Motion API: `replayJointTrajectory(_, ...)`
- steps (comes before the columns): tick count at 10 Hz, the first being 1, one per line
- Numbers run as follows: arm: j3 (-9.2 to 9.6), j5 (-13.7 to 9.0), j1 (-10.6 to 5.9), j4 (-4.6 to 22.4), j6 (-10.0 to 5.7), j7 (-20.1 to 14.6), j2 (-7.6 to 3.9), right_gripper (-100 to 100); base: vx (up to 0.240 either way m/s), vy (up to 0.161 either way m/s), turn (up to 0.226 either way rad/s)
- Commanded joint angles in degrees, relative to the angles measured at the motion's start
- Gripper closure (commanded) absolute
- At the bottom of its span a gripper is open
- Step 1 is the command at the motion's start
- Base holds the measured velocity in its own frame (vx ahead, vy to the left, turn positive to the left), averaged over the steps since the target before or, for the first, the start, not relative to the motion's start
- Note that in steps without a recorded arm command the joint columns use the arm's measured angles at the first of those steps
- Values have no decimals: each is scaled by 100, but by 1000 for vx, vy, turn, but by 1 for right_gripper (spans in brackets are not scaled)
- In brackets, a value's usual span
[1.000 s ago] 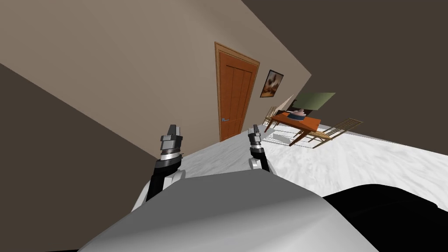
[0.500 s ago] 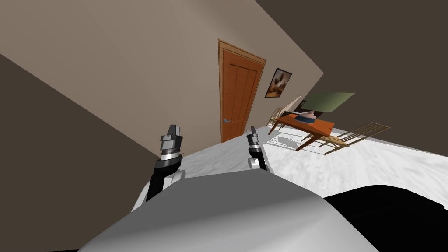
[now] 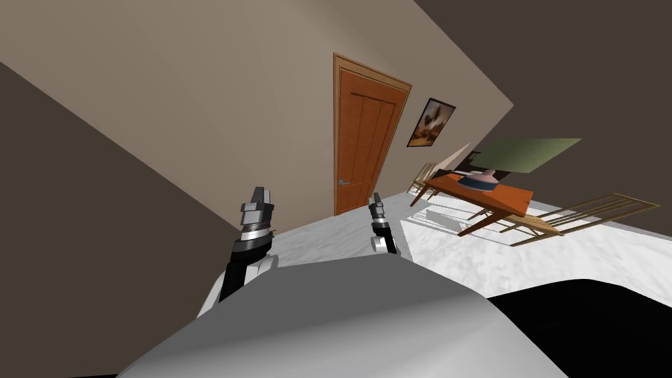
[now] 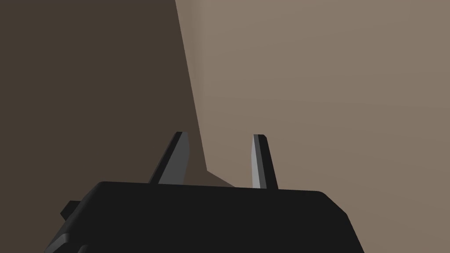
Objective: Pull the door open
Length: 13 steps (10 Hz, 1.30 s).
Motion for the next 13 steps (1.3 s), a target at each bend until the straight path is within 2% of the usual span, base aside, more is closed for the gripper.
replayJointTrajectory(1,-28,-8,-92,262,-36,-21,-17,-100,73,-41,99)
replayJointTrajectory(2,-50,-14,-161,404,-67,-33,-30,-100,73,-51,100)
replayJointTrajectory(3,-50,-14,-161,442,-67,-33,-30,-100,52,-43,45)
replayJointTrajectory(7,-137,-41,-441,1123,-193,-84,-78,-100,80,-44,118)
replayJointTrajectory(8,-137,-41,-441,1178,-193,-84,-78,-100,60,-34,26)
replayJointTrajectory(13,-248,-74,-795,2081,-353,-148,-131,-100,68,-51,110)
